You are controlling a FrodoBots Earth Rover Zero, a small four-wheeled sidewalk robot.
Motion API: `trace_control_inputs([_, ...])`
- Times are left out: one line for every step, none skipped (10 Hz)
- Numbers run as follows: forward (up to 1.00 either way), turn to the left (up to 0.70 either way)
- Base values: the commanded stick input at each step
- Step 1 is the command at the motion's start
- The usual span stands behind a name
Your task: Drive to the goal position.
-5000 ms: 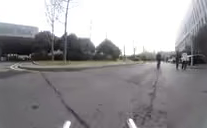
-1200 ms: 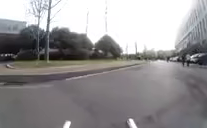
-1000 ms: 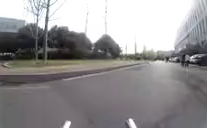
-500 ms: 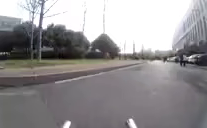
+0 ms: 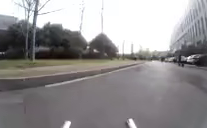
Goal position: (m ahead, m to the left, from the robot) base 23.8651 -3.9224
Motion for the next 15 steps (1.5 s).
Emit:
trace_control_inputs([0.70,-0.14])
trace_control_inputs([0.70,-0.14])
trace_control_inputs([0.70,-0.14])
trace_control_inputs([0.70,-0.14])
trace_control_inputs([0.70,-0.14])
trace_control_inputs([0.70,-0.14])
trace_control_inputs([0.70,-0.14])
trace_control_inputs([0.70,-0.14])
trace_control_inputs([0.70,-0.14])
trace_control_inputs([0.70,-0.14])
trace_control_inputs([0.70,-0.14])
trace_control_inputs([0.70,-0.14])
trace_control_inputs([0.70,-0.14])
trace_control_inputs([0.70,-0.14])
trace_control_inputs([0.70,-0.14])
